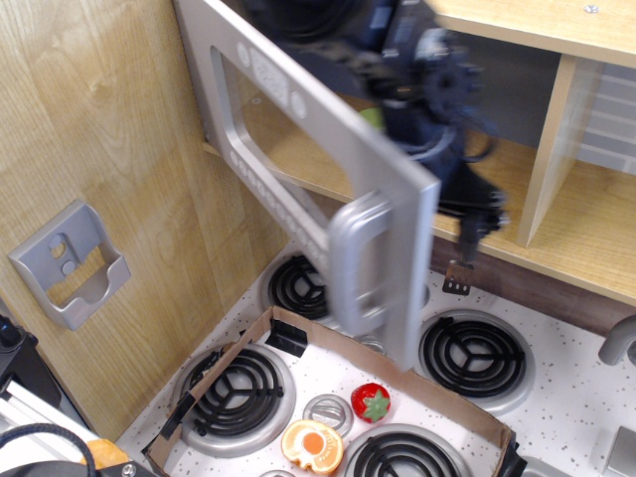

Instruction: Open microwave

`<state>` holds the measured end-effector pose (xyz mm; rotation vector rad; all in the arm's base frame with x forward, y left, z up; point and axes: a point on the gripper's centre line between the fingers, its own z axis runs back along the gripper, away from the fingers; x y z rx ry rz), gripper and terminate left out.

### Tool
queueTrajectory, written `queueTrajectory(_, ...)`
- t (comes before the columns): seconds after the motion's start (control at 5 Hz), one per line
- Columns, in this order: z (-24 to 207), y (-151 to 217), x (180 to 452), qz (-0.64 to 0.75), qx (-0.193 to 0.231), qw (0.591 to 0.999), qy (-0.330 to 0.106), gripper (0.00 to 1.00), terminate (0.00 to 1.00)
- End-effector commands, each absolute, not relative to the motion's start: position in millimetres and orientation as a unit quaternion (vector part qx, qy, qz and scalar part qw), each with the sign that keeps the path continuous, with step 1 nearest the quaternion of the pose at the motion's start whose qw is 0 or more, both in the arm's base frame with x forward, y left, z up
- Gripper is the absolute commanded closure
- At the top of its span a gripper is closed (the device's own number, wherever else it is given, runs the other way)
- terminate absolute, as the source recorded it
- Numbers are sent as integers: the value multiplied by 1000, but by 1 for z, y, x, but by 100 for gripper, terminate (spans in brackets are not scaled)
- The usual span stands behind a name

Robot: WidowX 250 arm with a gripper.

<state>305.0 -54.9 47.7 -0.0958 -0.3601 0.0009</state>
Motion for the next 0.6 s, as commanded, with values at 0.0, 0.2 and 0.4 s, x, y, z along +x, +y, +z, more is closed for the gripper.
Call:
queueTrajectory(0.0,45,-34,253,29,-9,980,-198,0,0)
queueTrajectory(0.2,32,-11,238,37,1,977,-208,0,0)
queueTrajectory(0.4,26,13,228,38,-21,980,-195,0,100)
